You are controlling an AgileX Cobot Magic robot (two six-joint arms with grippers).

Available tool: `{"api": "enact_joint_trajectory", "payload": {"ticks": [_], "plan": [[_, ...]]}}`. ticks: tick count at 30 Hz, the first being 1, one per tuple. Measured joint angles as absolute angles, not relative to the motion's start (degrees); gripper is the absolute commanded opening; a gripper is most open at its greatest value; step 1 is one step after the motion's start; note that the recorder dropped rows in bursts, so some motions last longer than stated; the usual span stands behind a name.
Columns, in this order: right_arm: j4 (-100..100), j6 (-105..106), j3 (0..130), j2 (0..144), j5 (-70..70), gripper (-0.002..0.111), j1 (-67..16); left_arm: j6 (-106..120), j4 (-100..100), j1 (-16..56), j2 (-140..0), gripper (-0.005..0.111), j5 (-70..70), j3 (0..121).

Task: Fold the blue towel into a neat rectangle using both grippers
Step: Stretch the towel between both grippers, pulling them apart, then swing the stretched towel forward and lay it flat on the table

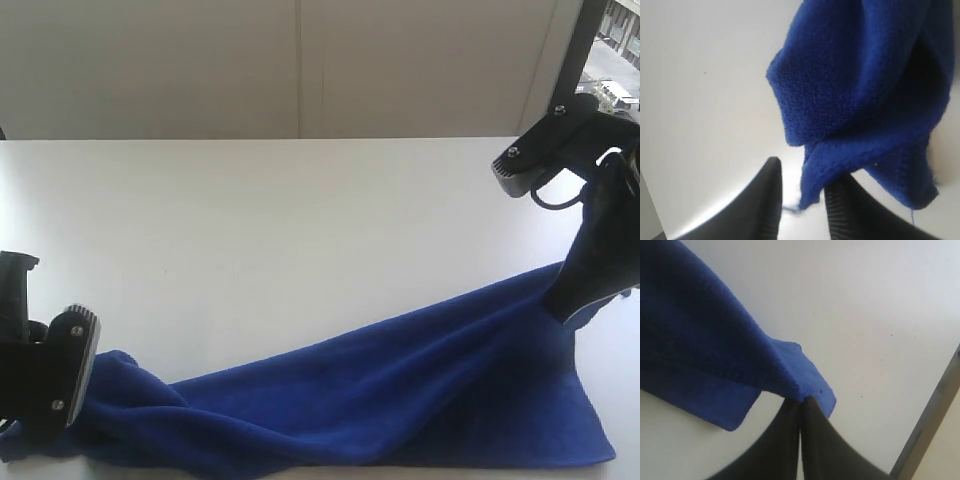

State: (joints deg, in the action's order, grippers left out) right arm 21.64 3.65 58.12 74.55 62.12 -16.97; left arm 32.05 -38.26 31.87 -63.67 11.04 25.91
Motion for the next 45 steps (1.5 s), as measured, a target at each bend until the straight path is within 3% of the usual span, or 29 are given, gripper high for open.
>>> {"api": "enact_joint_trajectory", "payload": {"ticks": [4,9,24,38,45], "plan": [[21.6,3.6,58.1,74.6,61.8,0.000,-17.0,32.0,-36.1,31.9,-63.7,0.000,11.2,25.9],[22.7,3.0,57.5,74.6,60.4,0.000,-17.0,32.0,-35.6,31.9,-61.6,0.000,12.2,25.9],[35.7,-6.0,57.5,66.0,67.8,0.000,-17.0,28.9,-35.2,31.9,-39.3,0.000,33.1,34.9],[35.5,-6.9,57.5,51.8,69.8,0.000,-17.0,28.8,-33.7,31.9,-30.0,0.000,41.9,42.4],[36.1,-5.9,57.5,52.7,69.9,0.000,-17.0,28.8,-35.2,31.9,-29.4,0.000,51.3,44.4]]}}
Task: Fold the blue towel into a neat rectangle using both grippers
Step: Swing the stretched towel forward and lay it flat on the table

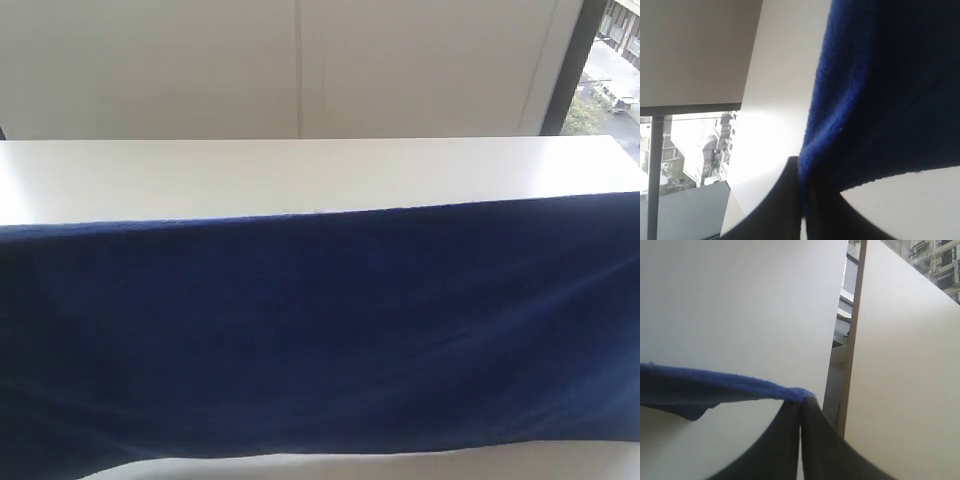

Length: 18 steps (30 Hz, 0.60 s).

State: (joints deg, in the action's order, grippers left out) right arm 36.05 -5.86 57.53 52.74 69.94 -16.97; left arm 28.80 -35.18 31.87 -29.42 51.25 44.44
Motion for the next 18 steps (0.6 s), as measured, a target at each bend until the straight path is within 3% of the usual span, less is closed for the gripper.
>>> {"api": "enact_joint_trajectory", "payload": {"ticks": [11,18], "plan": [[38.4,-6.1,57.5,57.8,69.9,0.000,-17.0,28.8,-36.2,31.9,-31.2,0.000,51.9,44.4],[40.5,-7.2,57.5,62.5,69.8,0.000,-17.0,28.0,-37.1,31.9,-41.8,0.000,48.1,44.4]]}}
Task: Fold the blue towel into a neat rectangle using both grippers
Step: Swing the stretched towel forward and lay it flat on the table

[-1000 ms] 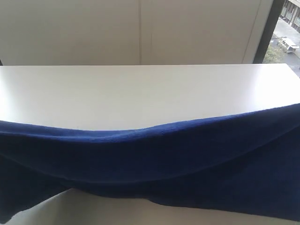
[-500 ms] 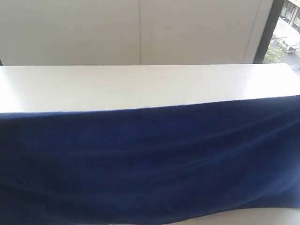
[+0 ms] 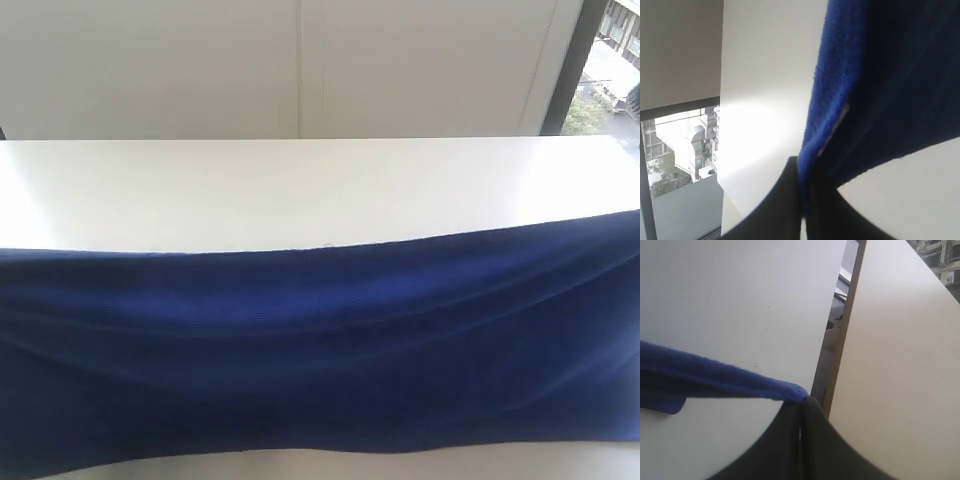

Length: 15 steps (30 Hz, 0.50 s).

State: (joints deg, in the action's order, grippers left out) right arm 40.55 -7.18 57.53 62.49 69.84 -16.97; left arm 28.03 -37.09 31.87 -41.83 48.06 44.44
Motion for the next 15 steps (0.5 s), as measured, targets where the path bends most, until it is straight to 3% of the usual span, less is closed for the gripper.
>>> {"api": "enact_joint_trajectory", "payload": {"ticks": [5,15], "plan": [[41.3,-9.1,57.5,69.1,64.5,0.000,-13.9,20.6,-44.6,30.8,-52.9,0.000,41.9,44.4],[44.1,-17.8,57.5,83.0,45.4,0.000,-4.9,8.3,-50.3,16.4,-67.9,0.000,16.0,44.4]]}}
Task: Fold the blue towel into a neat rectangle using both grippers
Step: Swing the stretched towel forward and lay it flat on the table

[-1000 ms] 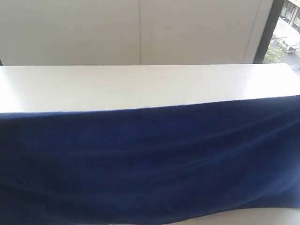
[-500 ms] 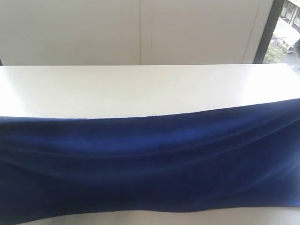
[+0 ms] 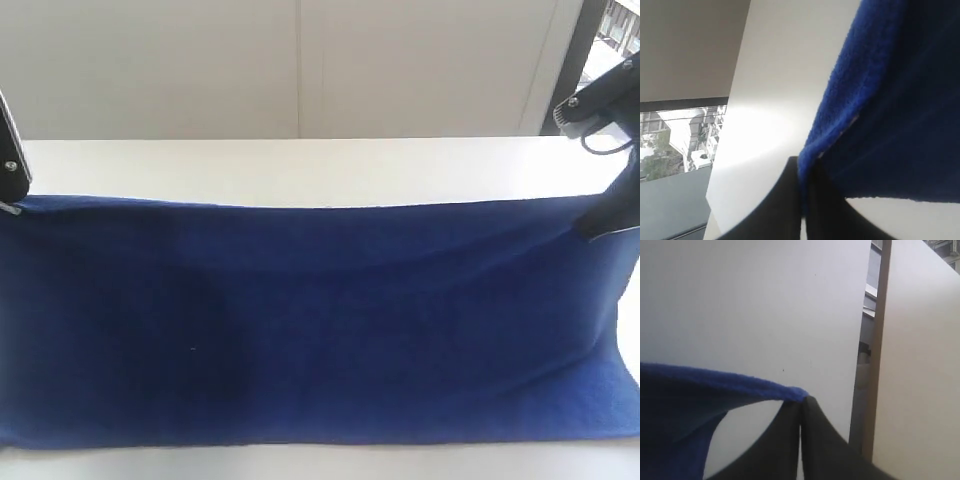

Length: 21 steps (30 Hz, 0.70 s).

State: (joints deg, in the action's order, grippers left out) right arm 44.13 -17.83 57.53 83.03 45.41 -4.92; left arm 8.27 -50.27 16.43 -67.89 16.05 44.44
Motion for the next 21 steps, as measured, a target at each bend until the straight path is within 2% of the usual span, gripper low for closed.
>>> {"api": "enact_joint_trajectory", "payload": {"ticks": [12,19,21], "plan": [[56.3,-32.0,57.5,97.7,28.4,0.000,0.7,7.8,-50.4,4.9,-86.3,0.000,-5.7,44.4],[66.5,-42.1,57.8,104.6,22.4,0.000,2.8,9.5,-48.1,0.7,-95.2,0.000,-18.3,44.5],[70.3,-45.3,58.4,106.3,22.0,0.004,2.9,12.2,-43.1,-0.1,-97.0,0.005,-22.0,44.5]]}}
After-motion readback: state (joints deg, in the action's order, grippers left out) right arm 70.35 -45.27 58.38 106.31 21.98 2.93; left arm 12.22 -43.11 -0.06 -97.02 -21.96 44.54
